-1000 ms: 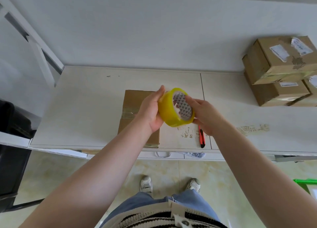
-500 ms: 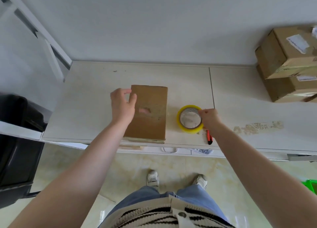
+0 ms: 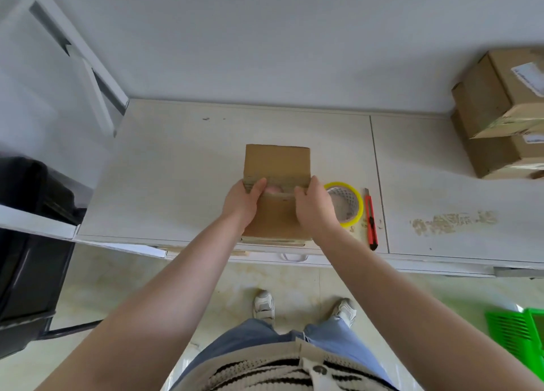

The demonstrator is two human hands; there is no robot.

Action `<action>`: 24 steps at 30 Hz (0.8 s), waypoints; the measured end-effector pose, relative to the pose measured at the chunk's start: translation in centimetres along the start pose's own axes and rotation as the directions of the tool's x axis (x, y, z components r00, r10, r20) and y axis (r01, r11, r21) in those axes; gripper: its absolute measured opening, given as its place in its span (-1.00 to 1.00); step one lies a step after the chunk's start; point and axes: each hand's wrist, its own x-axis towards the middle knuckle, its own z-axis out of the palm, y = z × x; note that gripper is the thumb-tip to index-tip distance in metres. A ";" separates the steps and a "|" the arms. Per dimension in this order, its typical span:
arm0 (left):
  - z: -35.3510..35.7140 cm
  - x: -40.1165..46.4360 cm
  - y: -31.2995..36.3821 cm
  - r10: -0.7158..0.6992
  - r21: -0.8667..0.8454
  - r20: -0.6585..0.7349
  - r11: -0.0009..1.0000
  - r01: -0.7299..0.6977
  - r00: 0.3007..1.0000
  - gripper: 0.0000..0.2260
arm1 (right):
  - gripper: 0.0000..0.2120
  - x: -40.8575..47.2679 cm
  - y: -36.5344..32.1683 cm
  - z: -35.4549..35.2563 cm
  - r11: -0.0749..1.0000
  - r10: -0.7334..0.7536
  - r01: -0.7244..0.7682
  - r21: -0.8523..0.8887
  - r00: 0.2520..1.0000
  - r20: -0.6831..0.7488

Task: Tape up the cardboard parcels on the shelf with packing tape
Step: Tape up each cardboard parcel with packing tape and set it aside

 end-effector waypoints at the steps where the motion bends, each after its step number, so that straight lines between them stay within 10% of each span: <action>1: 0.0 0.1 0.0 0.017 0.016 0.000 1.000 -0.017 1.000 -0.71 | -0.79 0.3 0.1 0.4 1.000 0.005 -0.004 0.026 1.000 -0.028; 12: -0.5 1.1 -1.2 0.147 0.112 0.058 0.982 -0.153 0.987 -0.69 | -0.56 3.5 1.2 1.7 0.983 0.077 -0.076 0.164 0.997 0.004; 19: -0.2 1.6 -1.3 0.089 0.233 0.043 0.968 -0.097 0.995 -0.35 | -0.60 3.4 1.8 1.9 0.978 0.046 -0.037 0.204 0.998 -0.041; 24: -0.4 1.6 -1.3 0.156 0.188 0.058 0.968 -0.165 0.986 -0.53 | -0.44 4.1 1.1 1.8 0.969 0.151 -0.150 0.197 0.989 0.012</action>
